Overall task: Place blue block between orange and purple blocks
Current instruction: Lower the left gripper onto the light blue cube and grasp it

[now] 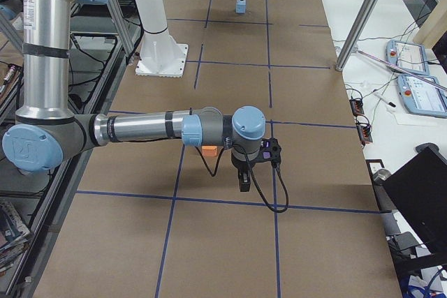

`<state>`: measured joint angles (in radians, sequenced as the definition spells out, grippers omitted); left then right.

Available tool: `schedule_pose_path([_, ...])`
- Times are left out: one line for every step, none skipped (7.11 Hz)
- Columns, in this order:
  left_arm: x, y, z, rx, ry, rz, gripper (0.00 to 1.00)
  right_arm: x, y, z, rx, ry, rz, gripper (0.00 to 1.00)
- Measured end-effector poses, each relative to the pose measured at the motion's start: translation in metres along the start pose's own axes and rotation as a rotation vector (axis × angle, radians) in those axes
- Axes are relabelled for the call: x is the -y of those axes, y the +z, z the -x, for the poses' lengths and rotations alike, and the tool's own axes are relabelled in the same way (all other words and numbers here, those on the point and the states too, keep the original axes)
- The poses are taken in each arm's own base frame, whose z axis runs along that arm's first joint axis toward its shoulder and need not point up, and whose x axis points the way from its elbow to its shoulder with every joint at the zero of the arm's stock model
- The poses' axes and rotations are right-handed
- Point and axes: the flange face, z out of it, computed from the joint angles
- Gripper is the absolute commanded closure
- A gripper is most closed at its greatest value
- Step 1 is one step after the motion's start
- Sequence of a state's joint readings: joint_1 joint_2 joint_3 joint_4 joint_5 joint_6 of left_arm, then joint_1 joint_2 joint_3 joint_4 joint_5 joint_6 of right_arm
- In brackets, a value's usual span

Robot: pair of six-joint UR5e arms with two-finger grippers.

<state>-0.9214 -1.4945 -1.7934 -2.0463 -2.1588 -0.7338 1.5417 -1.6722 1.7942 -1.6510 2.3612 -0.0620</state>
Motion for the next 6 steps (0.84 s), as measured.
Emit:
schedule_pose_path([-0.003,0.008,-0.005,0.008,0.000,0.001,0.00,0.000,0.000,0.000,0.000,0.001,0.000,0.00])
schedule_pose_path([-0.004,0.016,-0.006,0.014,0.001,0.009,0.00,0.000,0.000,0.000,0.000,0.003,0.001,0.00])
schedule_pose_path([-0.001,0.026,-0.010,0.017,0.003,0.018,0.00,0.000,0.001,-0.001,0.000,0.004,0.003,0.00])
schedule_pose_path([0.005,0.034,-0.013,0.019,0.003,0.025,0.00,0.000,0.002,-0.001,0.000,0.005,0.004,0.00])
schedule_pose_path([0.010,0.041,-0.015,0.022,0.001,0.030,0.29,-0.001,0.002,-0.002,0.000,0.006,0.005,0.00])
schedule_pose_path([0.011,0.046,-0.015,0.024,-0.001,0.037,0.78,0.000,0.002,-0.002,0.000,0.006,0.005,0.00])
